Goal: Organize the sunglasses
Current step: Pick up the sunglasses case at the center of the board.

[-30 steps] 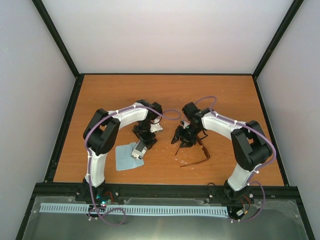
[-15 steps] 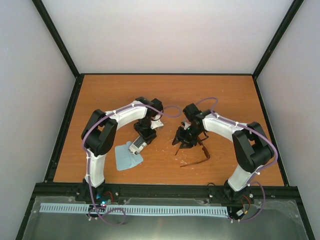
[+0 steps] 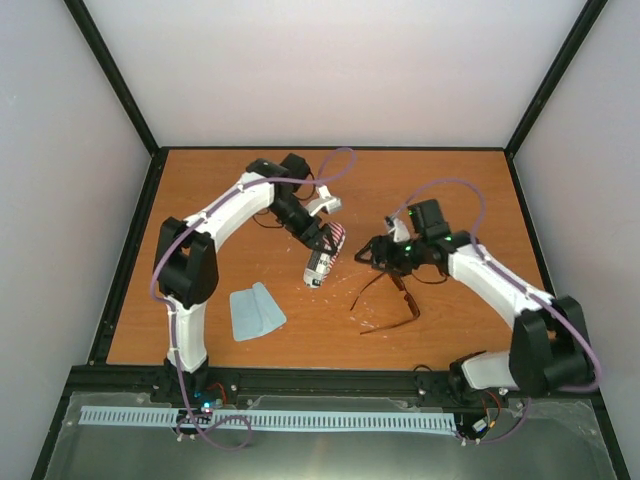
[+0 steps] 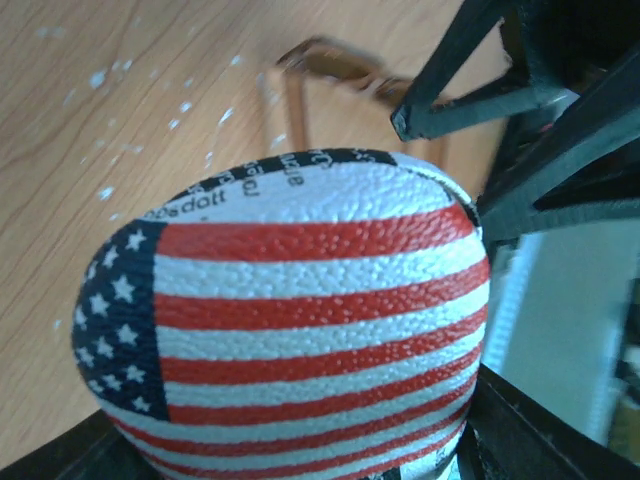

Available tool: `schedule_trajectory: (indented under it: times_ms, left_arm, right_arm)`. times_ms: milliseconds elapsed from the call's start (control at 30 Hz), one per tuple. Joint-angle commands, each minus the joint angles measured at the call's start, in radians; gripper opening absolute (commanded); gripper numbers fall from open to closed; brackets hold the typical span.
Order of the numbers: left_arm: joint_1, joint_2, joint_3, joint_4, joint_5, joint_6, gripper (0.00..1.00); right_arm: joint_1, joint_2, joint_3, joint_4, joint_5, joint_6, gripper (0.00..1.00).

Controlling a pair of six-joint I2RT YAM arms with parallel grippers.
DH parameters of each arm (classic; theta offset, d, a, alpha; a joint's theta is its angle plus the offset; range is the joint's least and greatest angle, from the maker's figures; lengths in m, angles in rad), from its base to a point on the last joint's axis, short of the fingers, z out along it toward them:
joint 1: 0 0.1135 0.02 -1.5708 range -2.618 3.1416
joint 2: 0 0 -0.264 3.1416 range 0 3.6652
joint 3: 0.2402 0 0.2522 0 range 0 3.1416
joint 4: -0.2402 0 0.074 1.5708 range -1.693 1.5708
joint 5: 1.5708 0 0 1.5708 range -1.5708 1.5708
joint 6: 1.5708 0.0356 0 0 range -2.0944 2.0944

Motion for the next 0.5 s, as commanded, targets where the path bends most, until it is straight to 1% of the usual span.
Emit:
schedule_trajectory:
  times_ms: [0,67,100,167,233,300,367,400,467]
  left_arm:
    - [0.049,-0.012,0.092,-0.080,0.341,0.098,0.45]
    - [0.053,0.000,0.124,-0.091,0.420,0.106,0.45]
    - [0.053,0.002,0.138,-0.091,0.448,0.112,0.45]
    - [0.053,0.007,0.152,-0.091,0.505,0.122,0.45]
    - [0.053,0.012,0.168,-0.091,0.547,0.125,0.45]
    - [0.053,0.012,0.181,-0.091,0.562,0.126,0.45]
    - [0.053,0.011,0.183,-0.092,0.570,0.127,0.46]
    - [0.053,0.006,0.181,-0.091,0.575,0.129,0.45]
    - [0.054,-0.002,0.176,-0.091,0.592,0.134,0.46]
  right_arm:
    - [-0.104,-0.164,-0.023,0.125,-0.136,-0.066,0.70]
    - [-0.138,-0.239,-0.060,0.245,-0.204,0.015,0.80]
    - [-0.139,-0.262,-0.079,0.311,-0.232,0.057,0.82]
    - [-0.140,-0.264,-0.102,0.429,-0.280,0.130,0.82]
    - [-0.137,-0.220,-0.093,0.474,-0.303,0.158,0.81]
    - [-0.131,-0.186,-0.074,0.516,-0.319,0.173,0.81]
    - [-0.127,-0.172,-0.066,0.601,-0.342,0.217,0.81]
    - [-0.126,-0.169,-0.061,0.626,-0.346,0.227,0.81]
    - [-0.125,-0.166,-0.047,0.611,-0.351,0.213,0.81]
